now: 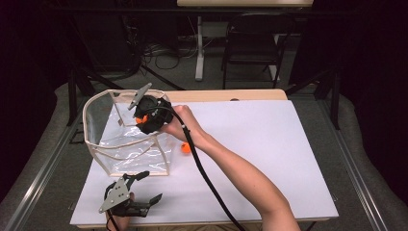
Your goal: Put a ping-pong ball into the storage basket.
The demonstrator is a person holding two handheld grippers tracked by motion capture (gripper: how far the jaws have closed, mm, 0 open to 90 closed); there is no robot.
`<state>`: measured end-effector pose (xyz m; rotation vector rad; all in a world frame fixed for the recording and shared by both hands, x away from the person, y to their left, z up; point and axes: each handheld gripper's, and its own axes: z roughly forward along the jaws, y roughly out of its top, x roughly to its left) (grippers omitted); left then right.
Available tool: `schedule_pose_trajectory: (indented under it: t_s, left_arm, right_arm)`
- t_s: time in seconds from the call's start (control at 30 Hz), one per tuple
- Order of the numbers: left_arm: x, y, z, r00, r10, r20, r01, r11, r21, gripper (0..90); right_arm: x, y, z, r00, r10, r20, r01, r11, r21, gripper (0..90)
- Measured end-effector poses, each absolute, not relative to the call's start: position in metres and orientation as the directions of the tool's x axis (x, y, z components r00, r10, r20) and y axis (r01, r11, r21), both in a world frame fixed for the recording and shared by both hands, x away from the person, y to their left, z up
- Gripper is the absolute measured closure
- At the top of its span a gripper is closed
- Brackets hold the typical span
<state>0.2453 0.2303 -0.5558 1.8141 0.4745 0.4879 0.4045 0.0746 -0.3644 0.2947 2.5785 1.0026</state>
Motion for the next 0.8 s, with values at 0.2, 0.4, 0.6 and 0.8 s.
schedule_pose_trajectory:
  t_s: [0.2,0.4,0.6,0.8]
  left_arm:
    - [0.245,0.230,-0.556,0.833,0.546,0.093,0.075,-0.278,0.958,15.6]
    - [0.245,0.230,-0.556,0.832,0.546,0.093,0.075,-0.278,0.958,15.6]
    - [0.245,0.230,-0.556,0.833,0.546,0.093,0.075,-0.278,0.958,15.6]
    - [0.246,0.230,-0.556,0.834,0.545,0.092,0.075,-0.276,0.958,15.6]
  right_arm:
    - [0.410,0.075,-0.369,-0.914,0.325,-0.243,0.081,0.732,0.676,50.6]
    - [0.414,0.076,-0.372,-0.914,0.332,-0.232,0.097,0.736,0.670,50.6]
    - [0.416,0.077,-0.374,-0.916,0.330,-0.229,0.104,0.746,0.658,50.5]
    - [0.416,0.078,-0.375,-0.916,0.326,-0.234,0.104,0.755,0.647,50.4]
